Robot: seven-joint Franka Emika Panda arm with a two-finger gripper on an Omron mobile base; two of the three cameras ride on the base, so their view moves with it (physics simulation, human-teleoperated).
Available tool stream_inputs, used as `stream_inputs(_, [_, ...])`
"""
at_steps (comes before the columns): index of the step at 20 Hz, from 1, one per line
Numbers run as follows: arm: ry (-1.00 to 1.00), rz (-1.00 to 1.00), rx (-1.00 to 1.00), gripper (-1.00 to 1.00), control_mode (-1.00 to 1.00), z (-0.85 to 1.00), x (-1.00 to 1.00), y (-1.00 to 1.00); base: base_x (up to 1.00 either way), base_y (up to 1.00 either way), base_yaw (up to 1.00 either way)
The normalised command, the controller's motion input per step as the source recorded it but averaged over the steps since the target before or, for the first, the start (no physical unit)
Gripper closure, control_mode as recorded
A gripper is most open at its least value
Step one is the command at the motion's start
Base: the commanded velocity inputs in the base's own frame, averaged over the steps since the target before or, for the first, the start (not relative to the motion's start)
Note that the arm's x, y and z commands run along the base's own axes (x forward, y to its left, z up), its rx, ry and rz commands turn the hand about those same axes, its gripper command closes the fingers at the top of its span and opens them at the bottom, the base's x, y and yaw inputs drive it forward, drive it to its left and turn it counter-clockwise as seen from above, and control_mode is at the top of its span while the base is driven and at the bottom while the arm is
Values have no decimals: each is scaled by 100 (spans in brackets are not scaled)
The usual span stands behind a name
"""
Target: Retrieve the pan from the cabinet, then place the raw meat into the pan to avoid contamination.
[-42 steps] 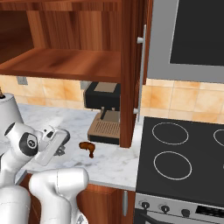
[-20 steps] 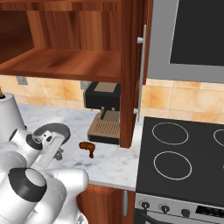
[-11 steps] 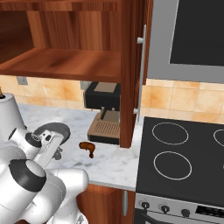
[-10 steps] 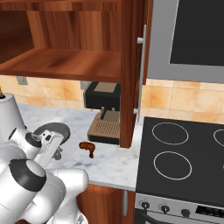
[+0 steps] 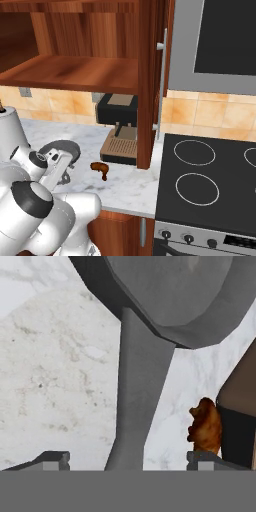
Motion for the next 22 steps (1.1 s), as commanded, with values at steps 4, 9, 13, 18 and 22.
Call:
stream_inputs(4, [0, -2, 0, -100, -100, 0, 0, 0, 0, 0, 0])
stream_inputs(9, [2, -3, 16, -100, -100, 20, -2, 1, 0, 0, 0])
stream_inputs(13, [1, -1, 25, -100, -100, 27, -13, 0, 0, 0, 0])
stream_inputs(18, [-3, -1, 18, -100, -100, 28, -35, -5, 0, 0, 0])
stream_inputs(22, [-14, -11, 6, -100, -100, 33, -53, -33, 0, 0, 0])
